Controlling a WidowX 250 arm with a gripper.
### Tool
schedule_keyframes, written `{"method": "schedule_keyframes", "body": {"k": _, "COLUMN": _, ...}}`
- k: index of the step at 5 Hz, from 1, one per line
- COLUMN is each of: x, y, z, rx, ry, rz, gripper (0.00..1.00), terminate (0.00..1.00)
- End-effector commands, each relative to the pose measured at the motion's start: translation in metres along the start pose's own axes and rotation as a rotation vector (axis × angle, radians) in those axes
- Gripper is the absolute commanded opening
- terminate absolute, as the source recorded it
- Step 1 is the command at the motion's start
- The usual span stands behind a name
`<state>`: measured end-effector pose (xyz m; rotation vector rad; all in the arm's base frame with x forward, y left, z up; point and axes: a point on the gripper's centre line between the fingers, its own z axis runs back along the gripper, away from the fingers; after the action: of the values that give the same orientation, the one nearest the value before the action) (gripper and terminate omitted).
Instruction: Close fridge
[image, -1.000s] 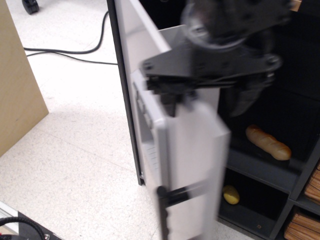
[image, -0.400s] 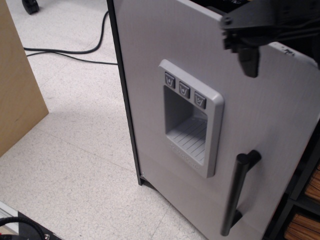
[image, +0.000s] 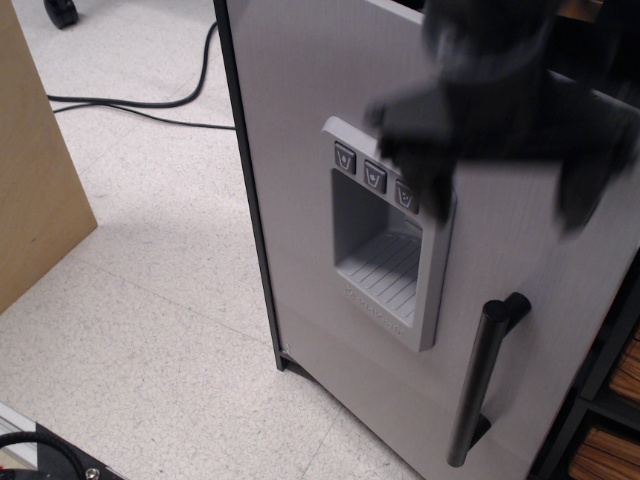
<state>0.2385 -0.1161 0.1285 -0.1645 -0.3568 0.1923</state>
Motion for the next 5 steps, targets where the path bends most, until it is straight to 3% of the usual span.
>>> {"method": "schedule_keyframes", "body": {"k": 1, "x": 0.026, "y": 0.004, "z": -0.040, "rx": -0.037, "ry": 0.016, "rz": -0.205, "gripper": 1.00, "terminate": 0.00}}
{"method": "schedule_keyframes", "body": {"k": 3, "x": 0.060, "y": -0.012, "z": -0.051, "rx": -0.124, "ry": -0.149, "rz": -0.226, "gripper": 1.00, "terminate": 0.00}}
{"method": "schedule_keyframes", "body": {"k": 5, "x": 0.077, "y": -0.025, "z": -0.061, "rx": -0.120, "ry": -0.261, "rz": -0.218, "gripper": 1.00, "terminate": 0.00}}
